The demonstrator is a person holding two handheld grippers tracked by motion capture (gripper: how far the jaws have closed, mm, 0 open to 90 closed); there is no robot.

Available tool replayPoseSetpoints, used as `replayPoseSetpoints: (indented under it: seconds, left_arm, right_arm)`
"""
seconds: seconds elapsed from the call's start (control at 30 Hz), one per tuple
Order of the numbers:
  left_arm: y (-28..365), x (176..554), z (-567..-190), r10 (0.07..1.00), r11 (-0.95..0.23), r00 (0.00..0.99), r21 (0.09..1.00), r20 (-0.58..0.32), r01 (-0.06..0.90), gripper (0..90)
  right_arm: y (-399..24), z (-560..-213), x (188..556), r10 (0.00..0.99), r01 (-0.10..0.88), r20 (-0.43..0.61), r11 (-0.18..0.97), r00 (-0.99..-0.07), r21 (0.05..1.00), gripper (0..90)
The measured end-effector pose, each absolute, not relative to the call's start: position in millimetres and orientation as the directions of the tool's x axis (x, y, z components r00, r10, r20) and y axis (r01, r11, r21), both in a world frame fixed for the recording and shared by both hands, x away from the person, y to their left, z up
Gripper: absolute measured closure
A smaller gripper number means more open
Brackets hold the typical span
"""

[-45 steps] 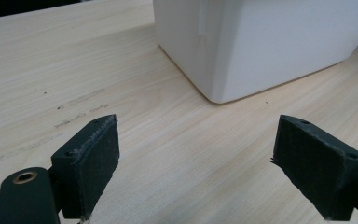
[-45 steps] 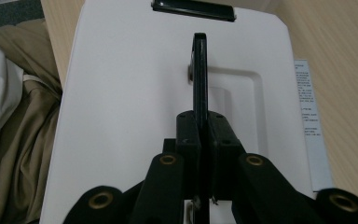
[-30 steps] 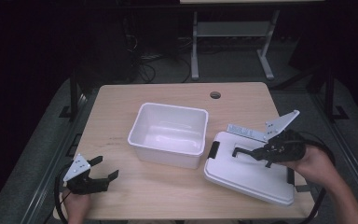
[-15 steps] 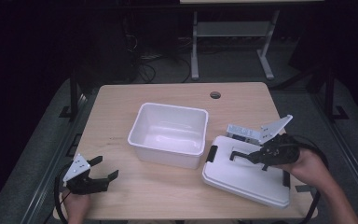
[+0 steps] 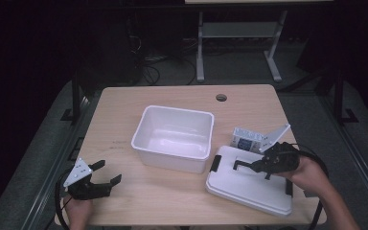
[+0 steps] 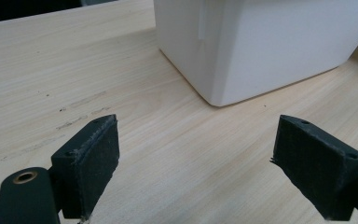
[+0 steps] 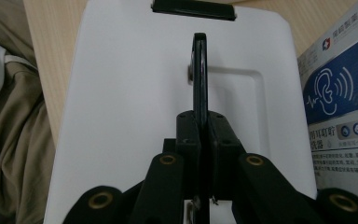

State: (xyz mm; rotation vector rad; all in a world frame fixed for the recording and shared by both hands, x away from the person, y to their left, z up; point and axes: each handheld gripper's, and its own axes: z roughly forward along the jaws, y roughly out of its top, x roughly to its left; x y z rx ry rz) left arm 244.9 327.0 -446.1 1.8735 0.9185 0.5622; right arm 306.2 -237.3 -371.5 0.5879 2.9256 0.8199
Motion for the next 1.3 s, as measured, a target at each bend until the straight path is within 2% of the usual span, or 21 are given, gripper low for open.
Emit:
replayPoseSetpoints:
  seconds: [0.57,0.9,1.3]
  left_arm:
    - [328,243,-446,0.79,-0.273,0.613,0.894,-0.003,0.355,13.7]
    - [328,243,-445,0.791,-0.272,0.611,0.895,-0.001,0.354,13.6]
    - [328,243,-446,0.791,-0.275,0.612,0.892,-0.002,0.358,13.7]
  right_arm:
    - [-234,-398,310,0.376,0.374,0.097,0.791,-0.922,0.485,84.1]
    - [-233,-400,308,0.379,0.381,0.107,0.787,-0.919,0.485,82.7]
    - [-231,-393,296,0.367,0.371,0.111,0.786,-0.924,0.495,73.5]
